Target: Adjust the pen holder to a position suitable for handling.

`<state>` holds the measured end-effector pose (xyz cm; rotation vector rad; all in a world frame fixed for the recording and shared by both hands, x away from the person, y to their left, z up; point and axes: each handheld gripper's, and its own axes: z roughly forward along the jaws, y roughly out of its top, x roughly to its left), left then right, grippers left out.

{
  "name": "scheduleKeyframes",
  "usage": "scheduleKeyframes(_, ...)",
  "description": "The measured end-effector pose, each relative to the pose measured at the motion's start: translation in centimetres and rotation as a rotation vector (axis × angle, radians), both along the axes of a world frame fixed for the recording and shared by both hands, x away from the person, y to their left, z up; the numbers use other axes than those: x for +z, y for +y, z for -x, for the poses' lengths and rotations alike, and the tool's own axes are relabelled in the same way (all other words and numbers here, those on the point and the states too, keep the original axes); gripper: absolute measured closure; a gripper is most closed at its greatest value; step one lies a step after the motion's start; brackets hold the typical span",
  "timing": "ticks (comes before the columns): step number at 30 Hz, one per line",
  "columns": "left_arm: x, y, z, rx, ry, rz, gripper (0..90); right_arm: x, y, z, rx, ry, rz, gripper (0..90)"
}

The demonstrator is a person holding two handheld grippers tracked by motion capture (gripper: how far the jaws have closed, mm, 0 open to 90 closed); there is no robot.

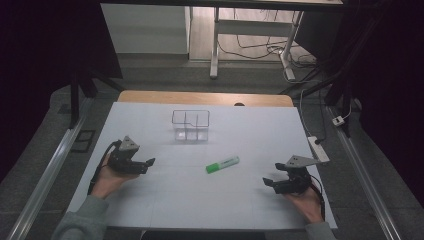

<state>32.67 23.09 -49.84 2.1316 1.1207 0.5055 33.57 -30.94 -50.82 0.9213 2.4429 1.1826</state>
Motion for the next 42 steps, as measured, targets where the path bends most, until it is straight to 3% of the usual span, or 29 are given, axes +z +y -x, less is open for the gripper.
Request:
scheduleKeyframes(10,0.1,0.4,-2.0,0.008,0.006,0.039,26.0,0.0,0.0,0.0,-0.005,-0.002,-0.003,18.8)
scheduleKeyframes(22,-0.3,-0.4,-5.8,0.072,0.038,0.042,33.7,0.0,0.1,-0.1,-0.005,-0.001,0.005,19.2)
scheduleKeyframes(26,-0.6,-0.6,-7.1,0.073,0.05,0.047,37.9,0.0,0.1,-0.1,-0.007,-0.002,0.004,19.3)
scheduleKeyframes(31,-0.9,-1.0,-8.4,0.061,0.053,0.054,45.6,-0.1,0.2,-0.1,-0.004,-0.001,0.005,19.3)
scheduleKeyframes(34,-1.0,-1.3,-8.9,0.053,0.034,0.063,52.3,-0.1,0.2,-0.1,-0.003,0.001,0.002,19.4)
scheduleKeyframes(42,-1.5,-2.1,-10.6,0.029,0.033,0.06,80.3,-0.1,0.3,-0.1,0.0,0.006,0.006,19.6)
